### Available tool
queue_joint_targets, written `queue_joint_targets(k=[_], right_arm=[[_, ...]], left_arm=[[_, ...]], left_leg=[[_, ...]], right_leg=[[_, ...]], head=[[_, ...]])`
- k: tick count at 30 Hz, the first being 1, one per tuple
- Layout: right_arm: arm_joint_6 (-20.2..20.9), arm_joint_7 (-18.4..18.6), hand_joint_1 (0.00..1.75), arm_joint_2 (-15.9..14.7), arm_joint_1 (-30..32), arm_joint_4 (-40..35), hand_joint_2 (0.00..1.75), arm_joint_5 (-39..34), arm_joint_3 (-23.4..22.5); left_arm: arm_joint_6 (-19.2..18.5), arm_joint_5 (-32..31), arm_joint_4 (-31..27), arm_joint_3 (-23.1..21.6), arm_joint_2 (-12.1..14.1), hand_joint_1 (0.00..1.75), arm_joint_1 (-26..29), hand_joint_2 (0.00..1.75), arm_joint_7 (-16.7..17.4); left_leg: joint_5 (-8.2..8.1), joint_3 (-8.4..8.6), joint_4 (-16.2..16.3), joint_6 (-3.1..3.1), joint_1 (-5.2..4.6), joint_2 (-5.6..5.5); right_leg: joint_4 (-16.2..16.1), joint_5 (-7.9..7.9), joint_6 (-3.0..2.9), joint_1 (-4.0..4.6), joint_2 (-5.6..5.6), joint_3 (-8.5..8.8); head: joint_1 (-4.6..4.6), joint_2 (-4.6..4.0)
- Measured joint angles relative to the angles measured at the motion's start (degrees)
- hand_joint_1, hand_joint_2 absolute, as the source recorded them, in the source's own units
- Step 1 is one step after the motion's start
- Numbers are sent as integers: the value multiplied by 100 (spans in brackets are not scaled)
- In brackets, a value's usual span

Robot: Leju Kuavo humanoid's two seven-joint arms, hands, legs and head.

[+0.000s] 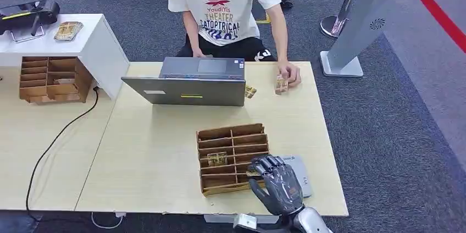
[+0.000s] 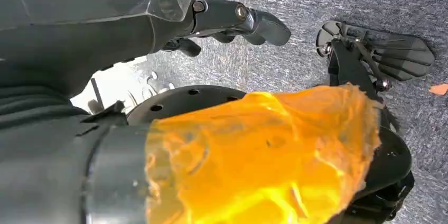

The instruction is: Pass the card to the sensor for recognition and then transmit it.

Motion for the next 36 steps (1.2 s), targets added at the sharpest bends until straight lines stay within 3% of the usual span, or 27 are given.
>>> queue_joint_targets(k=[4, 36], right_arm=[[0, 0, 58, 0, -7, 7, 175, 0, 0], [273, 79, 82, 0, -498, 512, 175, 52, 2]], left_arm=[[0, 0, 0, 0, 0, 0, 0, 0, 0], [-48, -50, 0, -7, 0, 0, -12, 0, 7]], left_leg=[[0, 0, 0, 0, 0, 0], [0, 0, 0, 0, 0, 0]], right_leg=[[0, 0, 0, 0, 0, 0], [0, 0, 0, 0, 0, 0]], head=[[0, 0], [0, 0]])
